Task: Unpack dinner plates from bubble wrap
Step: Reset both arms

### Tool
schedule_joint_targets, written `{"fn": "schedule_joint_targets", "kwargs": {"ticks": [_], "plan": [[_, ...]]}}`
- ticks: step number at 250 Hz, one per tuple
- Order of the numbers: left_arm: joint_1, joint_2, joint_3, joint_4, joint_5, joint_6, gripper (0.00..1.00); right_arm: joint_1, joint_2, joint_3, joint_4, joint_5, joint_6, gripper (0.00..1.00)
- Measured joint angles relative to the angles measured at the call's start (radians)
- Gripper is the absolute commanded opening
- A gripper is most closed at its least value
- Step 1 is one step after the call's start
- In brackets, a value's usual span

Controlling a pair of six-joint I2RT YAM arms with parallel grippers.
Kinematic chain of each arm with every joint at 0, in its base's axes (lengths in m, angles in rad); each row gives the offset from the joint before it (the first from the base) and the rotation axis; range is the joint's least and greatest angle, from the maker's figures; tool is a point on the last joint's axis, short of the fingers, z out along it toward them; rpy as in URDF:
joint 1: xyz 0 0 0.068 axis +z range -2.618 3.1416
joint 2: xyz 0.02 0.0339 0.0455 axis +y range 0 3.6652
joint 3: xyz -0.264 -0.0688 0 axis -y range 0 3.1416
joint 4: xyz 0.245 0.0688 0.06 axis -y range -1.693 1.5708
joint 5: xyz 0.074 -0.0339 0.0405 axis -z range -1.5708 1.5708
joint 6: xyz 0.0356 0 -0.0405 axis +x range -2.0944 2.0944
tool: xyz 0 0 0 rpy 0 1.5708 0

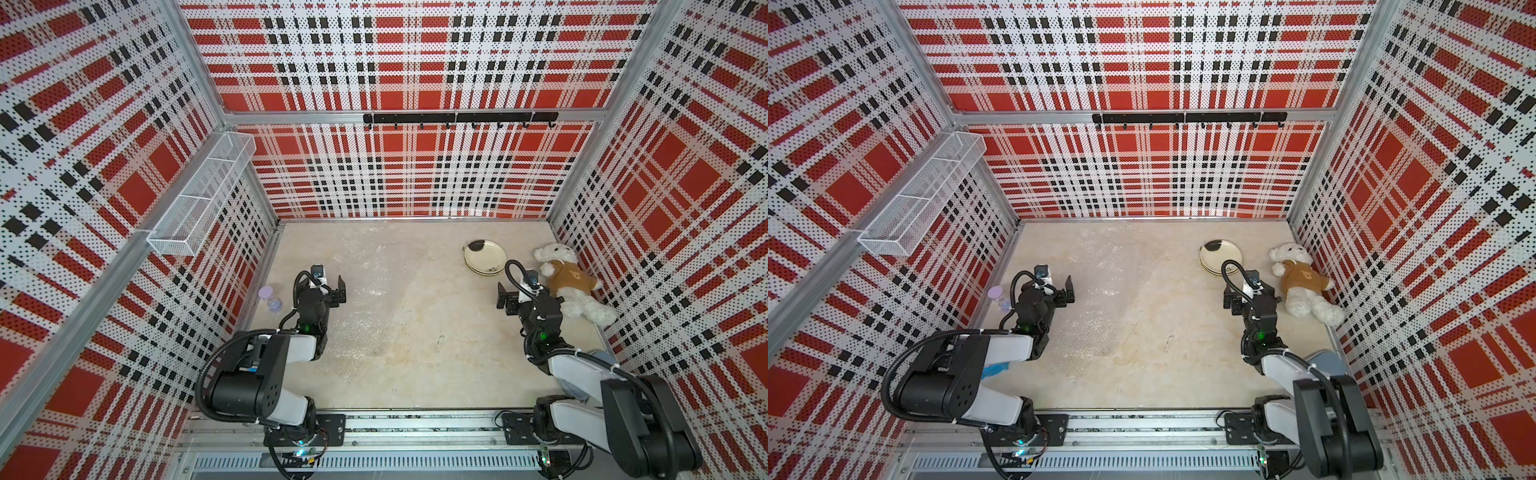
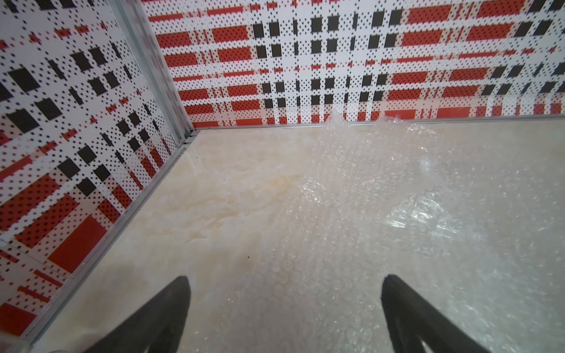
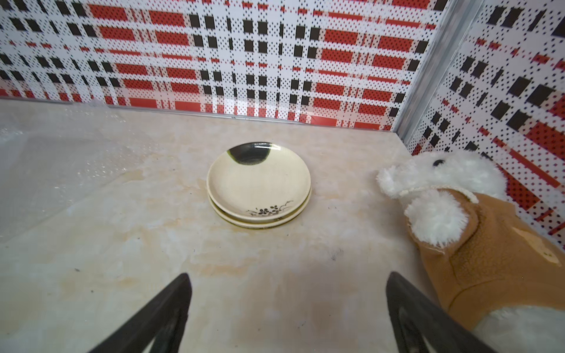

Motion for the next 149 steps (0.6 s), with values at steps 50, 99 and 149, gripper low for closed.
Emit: {"fn": "schedule_joint_targets", "kwargs": {"ticks": [50, 99, 149], "plan": [[0.003, 0.047, 0.009, 0.003, 0.014, 0.000, 0.99, 0.000, 0.285, 0.000, 0.235, 0.007, -0.028, 1.00], [0.013, 0.047, 0.048, -0.027, 0.027, -0.003, 0.99, 0.000, 0.373, 0.002, 0.335, 0.015, -0.035, 1.00], [0.014, 0.047, 0.052, -0.037, 0.032, -0.003, 1.00, -0.036, 0.370, 0.092, 0.256, 0.034, 0.001, 1.00]]}}
